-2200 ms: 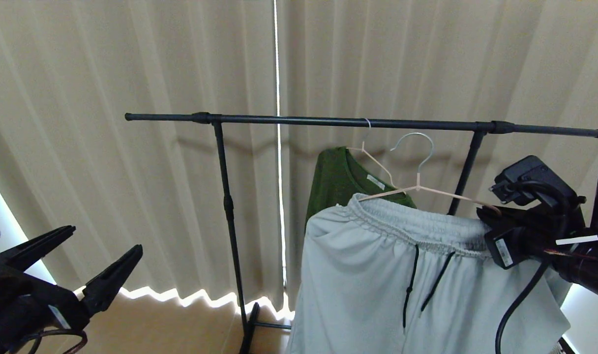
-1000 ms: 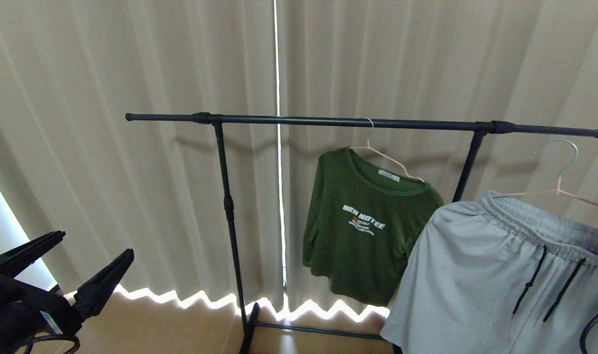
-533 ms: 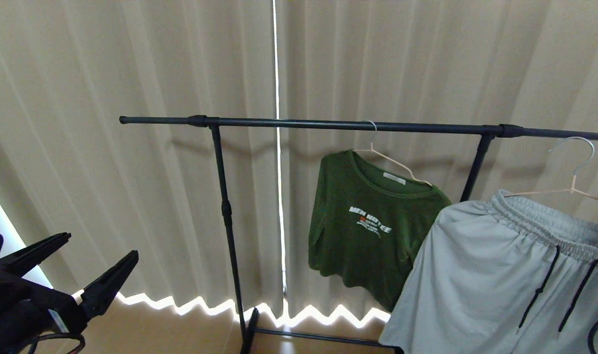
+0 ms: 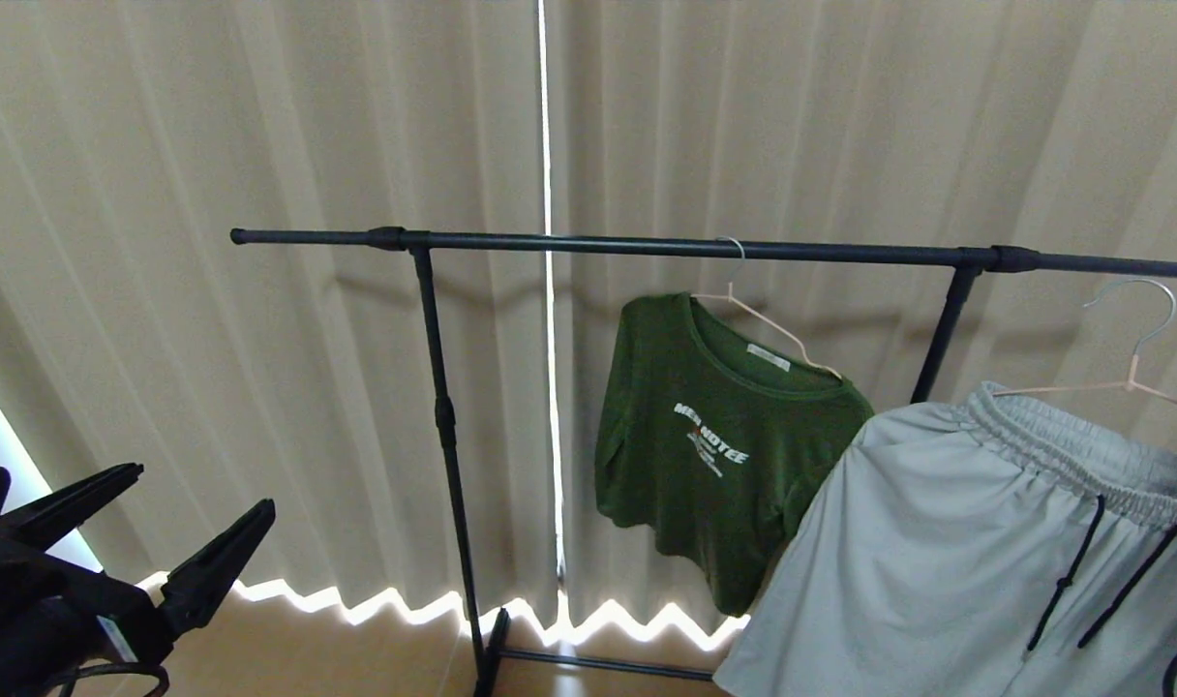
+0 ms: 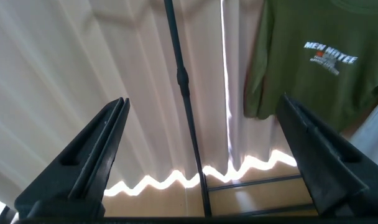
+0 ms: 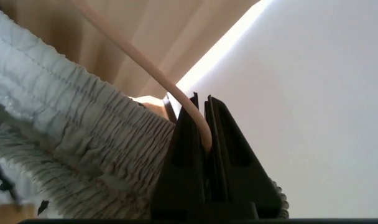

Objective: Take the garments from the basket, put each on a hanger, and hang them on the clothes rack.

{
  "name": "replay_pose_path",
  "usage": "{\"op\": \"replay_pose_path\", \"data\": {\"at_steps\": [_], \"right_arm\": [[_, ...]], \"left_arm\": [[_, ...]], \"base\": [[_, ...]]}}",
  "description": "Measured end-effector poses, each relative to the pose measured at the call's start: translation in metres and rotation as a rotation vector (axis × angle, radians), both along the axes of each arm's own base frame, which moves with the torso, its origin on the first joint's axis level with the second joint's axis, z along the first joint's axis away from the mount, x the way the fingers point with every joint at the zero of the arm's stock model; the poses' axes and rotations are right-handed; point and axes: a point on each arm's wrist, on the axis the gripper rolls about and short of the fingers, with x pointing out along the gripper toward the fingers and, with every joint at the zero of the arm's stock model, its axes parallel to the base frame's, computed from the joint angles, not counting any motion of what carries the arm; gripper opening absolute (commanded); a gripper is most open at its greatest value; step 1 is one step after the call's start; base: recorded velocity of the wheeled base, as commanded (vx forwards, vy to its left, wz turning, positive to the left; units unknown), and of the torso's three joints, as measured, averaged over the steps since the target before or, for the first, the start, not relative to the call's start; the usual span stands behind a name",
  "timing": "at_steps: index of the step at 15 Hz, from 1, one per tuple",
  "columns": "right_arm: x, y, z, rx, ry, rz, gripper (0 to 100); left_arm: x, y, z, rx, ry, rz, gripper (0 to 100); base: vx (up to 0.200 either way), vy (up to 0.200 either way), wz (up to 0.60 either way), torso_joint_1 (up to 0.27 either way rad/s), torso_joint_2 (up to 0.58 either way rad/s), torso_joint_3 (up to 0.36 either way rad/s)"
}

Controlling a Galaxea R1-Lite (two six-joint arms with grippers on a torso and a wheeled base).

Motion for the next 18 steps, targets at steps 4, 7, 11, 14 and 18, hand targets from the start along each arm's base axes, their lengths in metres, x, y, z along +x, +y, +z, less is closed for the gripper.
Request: {"op": "replay_pose_path", "data": {"at_steps": [4, 7, 11, 14, 18], "right_arm": [[-0.006, 0.006, 0.002, 0.001, -0.014, 0.035, 0], [-0.008, 0.013, 0.004, -0.002, -0.026, 0.067, 0], [-0.007, 0.024, 0.005, 0.010, -0.050, 0.123, 0], [-0.004, 0.038, 0.009, 0.030, -0.080, 0.194, 0], [0.004, 0.058, 0.016, 0.049, -0.108, 0.304, 0]], "left_arm": [[-0.001, 0.000, 0.000, 0.001, 0.000, -0.001, 100], [-0.001, 0.000, -0.001, 0.001, -0.001, 0.001, 100], [-0.001, 0.000, -0.001, 0.002, 0.005, 0.002, 100], [-0.001, 0.000, -0.002, 0.003, 0.005, 0.001, 100], [-0.001, 0.000, -0.004, 0.008, 0.016, -0.001, 100]], "base": [[0.000, 0.200, 0.00, 0.001, 0.00, 0.001], [0.000, 0.200, 0.00, 0.001, 0.00, 0.004], [0.000, 0.200, 0.00, 0.004, 0.00, 0.002], [0.000, 0.067, 0.00, 0.002, 0.00, 0.002], [0.000, 0.000, 0.00, 0.000, 0.00, 0.000]]}}
